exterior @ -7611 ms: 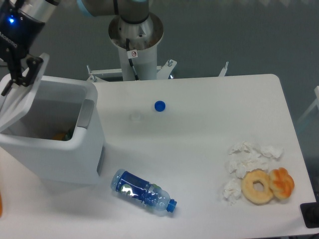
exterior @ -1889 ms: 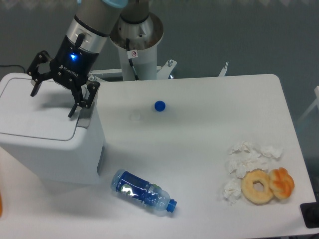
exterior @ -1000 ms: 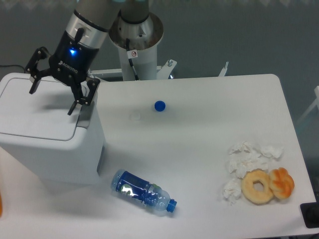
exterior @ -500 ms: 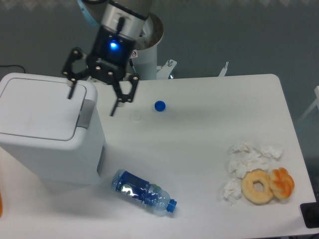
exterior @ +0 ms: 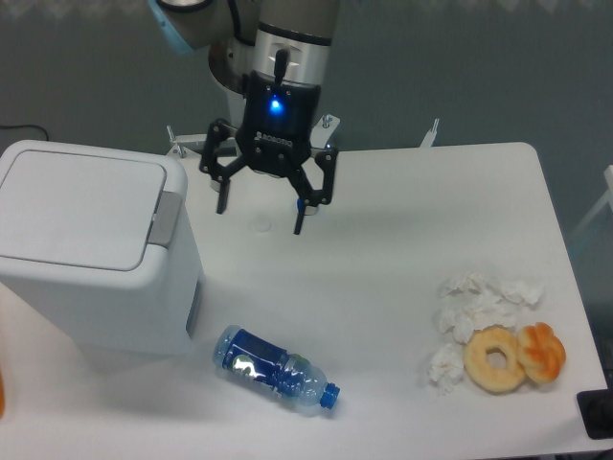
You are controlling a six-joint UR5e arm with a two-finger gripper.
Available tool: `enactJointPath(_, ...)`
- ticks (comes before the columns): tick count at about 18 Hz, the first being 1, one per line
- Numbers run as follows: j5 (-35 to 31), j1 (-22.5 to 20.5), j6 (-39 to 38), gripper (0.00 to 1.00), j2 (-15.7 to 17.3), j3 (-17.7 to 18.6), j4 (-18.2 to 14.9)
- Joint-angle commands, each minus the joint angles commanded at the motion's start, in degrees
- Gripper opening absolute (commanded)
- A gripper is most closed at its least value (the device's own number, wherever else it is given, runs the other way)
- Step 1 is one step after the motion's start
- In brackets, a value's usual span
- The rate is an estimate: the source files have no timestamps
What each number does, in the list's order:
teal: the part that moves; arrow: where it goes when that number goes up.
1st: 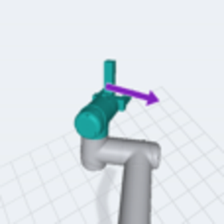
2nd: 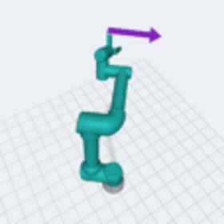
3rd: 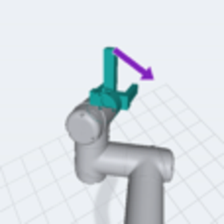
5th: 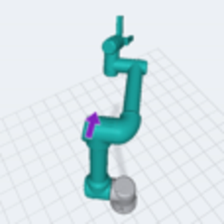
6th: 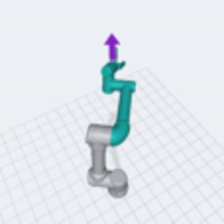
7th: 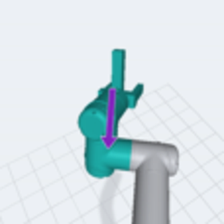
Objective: Close the trash can
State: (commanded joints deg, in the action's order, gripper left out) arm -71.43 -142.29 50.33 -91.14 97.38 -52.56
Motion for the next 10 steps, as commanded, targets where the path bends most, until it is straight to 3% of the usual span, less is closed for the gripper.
enactJointPath(5, -8.54, 0.09, 6.53, 1.0, -0.09, 0.09, 0.0)
enactJointPath(10, -8.81, 0.09, 6.89, 1.0, -0.44, 0.18, 0.17)
